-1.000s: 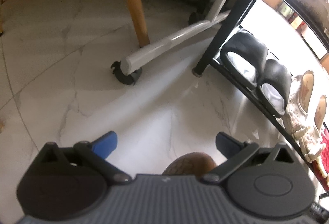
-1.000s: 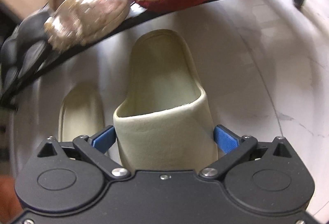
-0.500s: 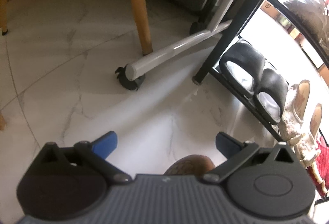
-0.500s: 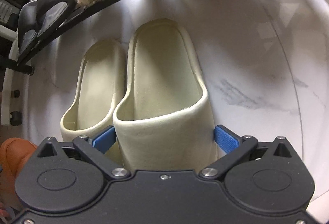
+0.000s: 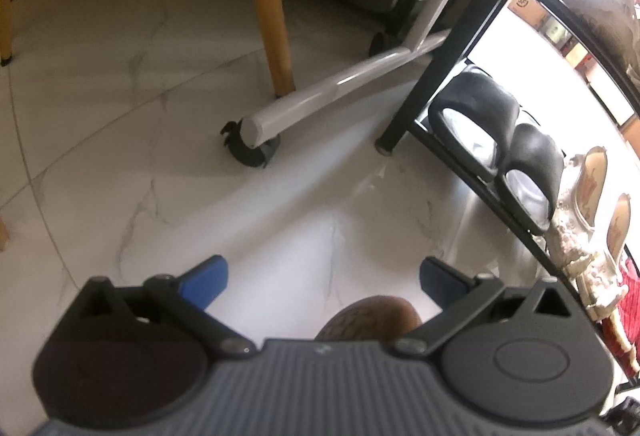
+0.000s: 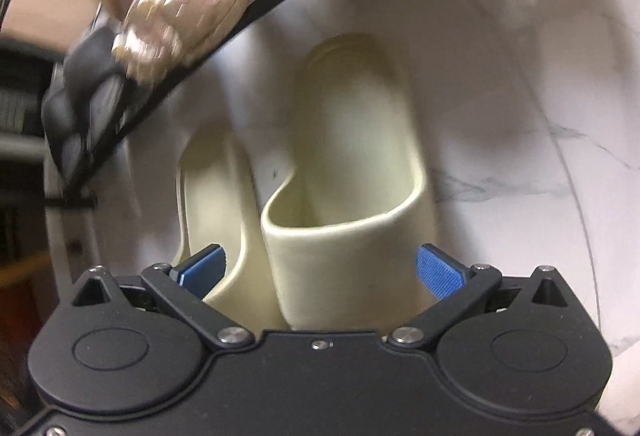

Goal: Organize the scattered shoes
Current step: 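Push the cream slide with the right gripper to line it up with its mate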

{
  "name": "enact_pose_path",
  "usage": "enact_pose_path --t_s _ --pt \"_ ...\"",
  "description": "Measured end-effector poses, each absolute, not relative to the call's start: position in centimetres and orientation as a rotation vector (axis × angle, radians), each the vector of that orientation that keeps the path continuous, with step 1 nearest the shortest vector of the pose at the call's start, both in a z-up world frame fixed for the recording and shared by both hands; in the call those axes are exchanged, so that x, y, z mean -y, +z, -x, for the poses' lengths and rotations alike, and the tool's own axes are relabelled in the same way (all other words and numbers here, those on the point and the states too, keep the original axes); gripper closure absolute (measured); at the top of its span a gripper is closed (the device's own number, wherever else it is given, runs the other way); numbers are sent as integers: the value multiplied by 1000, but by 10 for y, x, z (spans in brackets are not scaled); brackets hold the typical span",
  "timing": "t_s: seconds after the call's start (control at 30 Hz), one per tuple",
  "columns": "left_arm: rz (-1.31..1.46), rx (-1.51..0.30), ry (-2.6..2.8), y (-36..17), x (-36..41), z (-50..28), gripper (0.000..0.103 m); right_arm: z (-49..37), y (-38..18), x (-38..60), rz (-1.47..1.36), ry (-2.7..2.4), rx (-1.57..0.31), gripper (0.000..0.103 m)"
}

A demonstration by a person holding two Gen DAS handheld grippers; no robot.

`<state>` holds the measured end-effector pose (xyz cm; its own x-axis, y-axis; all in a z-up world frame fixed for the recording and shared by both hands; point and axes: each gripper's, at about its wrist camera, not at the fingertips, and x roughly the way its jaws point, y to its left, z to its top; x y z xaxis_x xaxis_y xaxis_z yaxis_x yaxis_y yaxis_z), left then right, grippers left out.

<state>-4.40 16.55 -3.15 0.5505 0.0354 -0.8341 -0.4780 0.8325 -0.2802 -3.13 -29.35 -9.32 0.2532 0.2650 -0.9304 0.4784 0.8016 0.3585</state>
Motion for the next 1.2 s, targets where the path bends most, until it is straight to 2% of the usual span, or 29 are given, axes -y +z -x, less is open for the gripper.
enact_pose_path --t_s 0.33,0.73,0.93,1.1,1.2 --pt "514 -960 310 -34 -165 42 1 31 -105 296 -664 -266 -1326 0" --pt "541 -957 302 -35 -167 44 1 29 -106 253 -344 -54 -1370 1" --pt "561 -954 301 -36 -170 44 1 27 -94 268 -451 -114 -1396 0" --pt "564 -960 288 -36 -168 43 1 28 -65 295 -640 -147 -1292 0" --pt "566 -963 279 -36 -167 42 1 21 -68 286 -626 -94 -1292 0"
